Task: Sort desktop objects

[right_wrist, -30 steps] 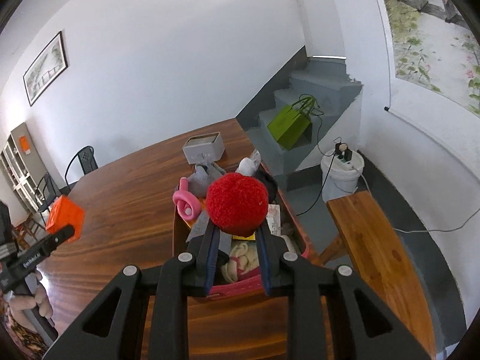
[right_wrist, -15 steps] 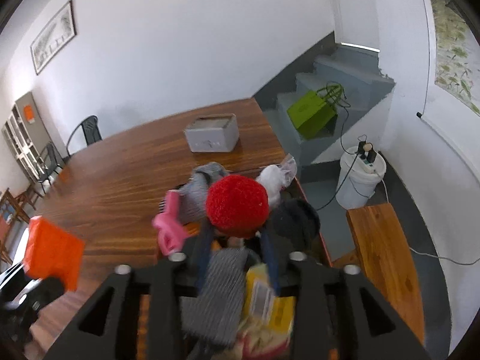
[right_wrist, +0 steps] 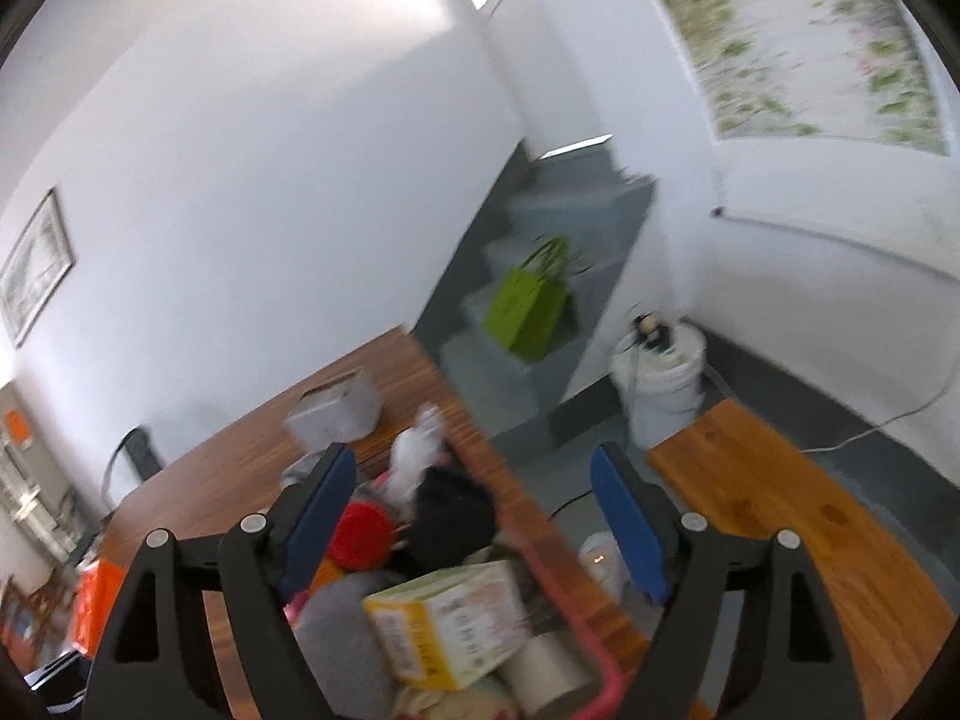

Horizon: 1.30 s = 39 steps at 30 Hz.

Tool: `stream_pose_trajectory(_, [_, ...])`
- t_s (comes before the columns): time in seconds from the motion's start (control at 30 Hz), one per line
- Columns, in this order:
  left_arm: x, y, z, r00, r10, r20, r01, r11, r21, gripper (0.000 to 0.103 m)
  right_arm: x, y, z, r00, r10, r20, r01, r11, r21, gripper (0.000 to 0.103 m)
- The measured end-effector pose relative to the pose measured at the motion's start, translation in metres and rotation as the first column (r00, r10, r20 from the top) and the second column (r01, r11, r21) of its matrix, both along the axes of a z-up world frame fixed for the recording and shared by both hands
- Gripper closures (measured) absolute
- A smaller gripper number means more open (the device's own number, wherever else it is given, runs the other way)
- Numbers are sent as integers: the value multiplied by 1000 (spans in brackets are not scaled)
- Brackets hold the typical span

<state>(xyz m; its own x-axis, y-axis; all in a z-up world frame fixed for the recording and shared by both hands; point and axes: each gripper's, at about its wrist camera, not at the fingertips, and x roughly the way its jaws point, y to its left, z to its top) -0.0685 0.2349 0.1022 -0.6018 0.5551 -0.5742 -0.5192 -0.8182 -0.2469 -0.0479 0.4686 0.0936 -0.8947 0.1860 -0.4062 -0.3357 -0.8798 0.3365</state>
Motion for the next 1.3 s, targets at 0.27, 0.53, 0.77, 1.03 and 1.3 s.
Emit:
stream_pose_trajectory(0.27, [-4, 27, -18, 997, -58, 47, 59, 998, -32, 47, 7, -4, 1, 999, -44, -21, 45, 999, 20, 20])
stream_pose_trajectory(0.53, [-9, 55, -34, 988, -139, 63, 143, 987, -75, 47, 14, -17, 2, 999, 0, -48, 3, 999, 54, 20])
stream_pose_trajectory(0.77, [-12, 49, -42, 986, -132, 99, 136, 990, -38, 47, 9, -40, 3, 971, 234, -45, -231, 971, 66, 20])
stream_pose_trajectory(1.03, [1, 38, -35, 982, -166, 92, 169, 985, -23, 44, 4, -39, -5, 960, 278, -28, -278, 961, 16, 20])
stream_pose_trajectory(1.3, [8, 34, -30, 987, -153, 38, 155, 986, -57, 43, 4, -33, -7, 958, 284, -42, -285, 958, -14, 20])
